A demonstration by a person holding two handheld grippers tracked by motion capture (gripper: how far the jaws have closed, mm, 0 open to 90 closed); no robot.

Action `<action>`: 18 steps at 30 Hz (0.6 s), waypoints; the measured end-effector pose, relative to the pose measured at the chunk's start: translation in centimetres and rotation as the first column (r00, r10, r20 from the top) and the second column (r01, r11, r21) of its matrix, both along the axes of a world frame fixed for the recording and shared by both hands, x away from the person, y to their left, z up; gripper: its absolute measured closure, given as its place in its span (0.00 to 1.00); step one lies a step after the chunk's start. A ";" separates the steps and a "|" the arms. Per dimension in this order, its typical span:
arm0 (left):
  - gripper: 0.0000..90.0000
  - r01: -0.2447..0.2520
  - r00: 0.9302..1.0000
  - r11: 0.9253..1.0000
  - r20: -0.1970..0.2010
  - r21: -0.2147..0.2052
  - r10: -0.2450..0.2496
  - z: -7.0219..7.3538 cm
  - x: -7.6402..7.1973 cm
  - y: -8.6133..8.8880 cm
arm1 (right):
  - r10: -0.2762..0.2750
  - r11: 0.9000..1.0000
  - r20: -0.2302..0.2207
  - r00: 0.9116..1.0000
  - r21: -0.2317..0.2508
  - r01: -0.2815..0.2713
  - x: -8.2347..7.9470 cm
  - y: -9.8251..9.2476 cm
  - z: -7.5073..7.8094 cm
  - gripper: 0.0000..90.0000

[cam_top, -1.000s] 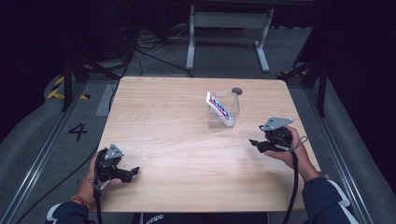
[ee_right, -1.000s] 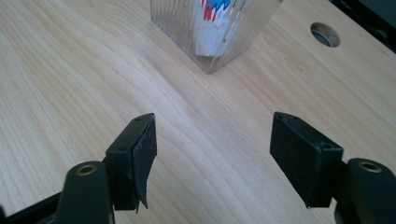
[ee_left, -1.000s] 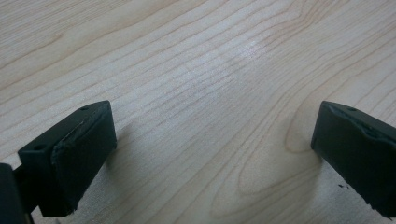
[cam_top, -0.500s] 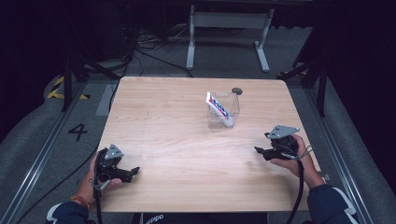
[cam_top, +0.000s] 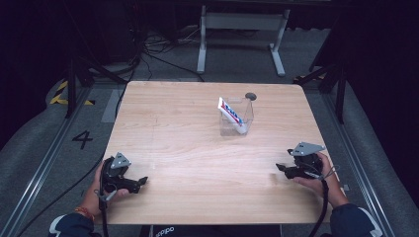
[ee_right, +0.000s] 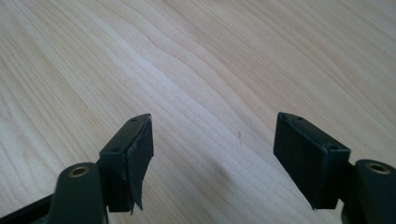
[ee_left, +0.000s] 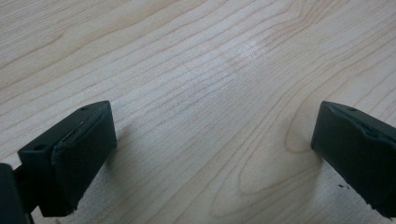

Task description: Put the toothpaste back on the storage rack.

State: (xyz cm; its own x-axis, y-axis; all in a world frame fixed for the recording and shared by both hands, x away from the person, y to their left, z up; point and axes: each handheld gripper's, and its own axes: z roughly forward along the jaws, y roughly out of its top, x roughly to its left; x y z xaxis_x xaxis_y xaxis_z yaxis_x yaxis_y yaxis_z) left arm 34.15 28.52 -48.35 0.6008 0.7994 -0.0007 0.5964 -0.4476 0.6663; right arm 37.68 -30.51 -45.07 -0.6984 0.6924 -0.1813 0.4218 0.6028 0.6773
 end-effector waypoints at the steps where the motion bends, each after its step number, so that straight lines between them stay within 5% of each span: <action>1: 0.01 0.003 1.000 1.000 0.003 0.004 -0.003 0.0 0.0 0.0 | -0.002 1.000 -0.004 1.000 0.010 0.003 -0.1 -0.2 -0.1 0.32; 18: 0.01 -0.004 1.000 1.000 0.000 0.000 0.004 0.0 0.0 0.0 | -0.088 0.992 -0.040 0.995 0.088 0.091 -2.6 -4.0 -2.5 0.28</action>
State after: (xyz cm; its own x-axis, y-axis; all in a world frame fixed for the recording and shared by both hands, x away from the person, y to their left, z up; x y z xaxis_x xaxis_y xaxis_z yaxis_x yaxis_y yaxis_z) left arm 34.13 28.50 -48.35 0.5978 0.8016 -0.0006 0.5978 -0.4453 0.6665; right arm 35.05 -34.48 -47.56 -0.6381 0.7645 -0.0915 0.4962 0.4992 0.7104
